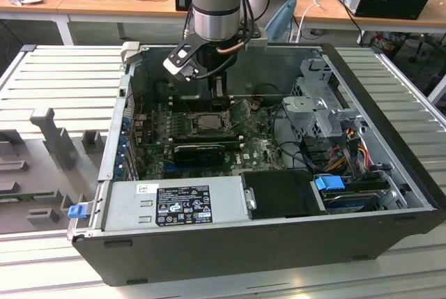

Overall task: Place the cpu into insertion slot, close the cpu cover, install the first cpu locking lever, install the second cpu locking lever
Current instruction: 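Close the cpu cover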

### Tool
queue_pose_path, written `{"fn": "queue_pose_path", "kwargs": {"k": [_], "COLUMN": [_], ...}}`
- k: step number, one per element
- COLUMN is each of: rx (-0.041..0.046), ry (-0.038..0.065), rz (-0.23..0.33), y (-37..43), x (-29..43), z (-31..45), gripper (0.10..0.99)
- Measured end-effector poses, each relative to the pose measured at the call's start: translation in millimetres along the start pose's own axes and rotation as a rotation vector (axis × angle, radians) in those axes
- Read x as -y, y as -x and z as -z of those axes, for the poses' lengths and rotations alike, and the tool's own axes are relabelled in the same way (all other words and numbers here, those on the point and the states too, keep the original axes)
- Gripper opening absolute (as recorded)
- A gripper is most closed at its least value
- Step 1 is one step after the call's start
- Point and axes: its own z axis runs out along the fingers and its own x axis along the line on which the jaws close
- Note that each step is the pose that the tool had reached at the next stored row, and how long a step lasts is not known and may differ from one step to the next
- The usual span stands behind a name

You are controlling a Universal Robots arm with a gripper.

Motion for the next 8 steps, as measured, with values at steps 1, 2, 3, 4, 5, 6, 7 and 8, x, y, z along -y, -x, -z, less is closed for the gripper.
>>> {"fn": "queue_pose_path", "kwargs": {"k": [1, 2, 3, 4, 5, 6, 7, 8], "rx": [0.0, 0.0003, 0.0004, 0.0003, 0.0002, 0.0002, 0.0003, 0.0003], "ry": [0.0, 0.0, -0.001, -0.001, -0.002, -0.002, -0.002, -0.002], "rz": [0.0, 0.0, 0.0, 0.0, 0.0, 0.0, 0.0, -0.001], "y": [0.0, 0.0, 0.0, 0.1, 0.2, 0.2, 0.2, 0.1], "x": [-0.6, -2.1, -5.4, -7.3, -10.7, -12.4, -13.4, -15.1], "z": [0.0, 0.0, -0.2, -0.3, -0.5, -0.6, -0.7, -0.8], "gripper": [0.106, 0.106, 0.106, 0.106, 0.106, 0.106, 0.106, 0.106]}}
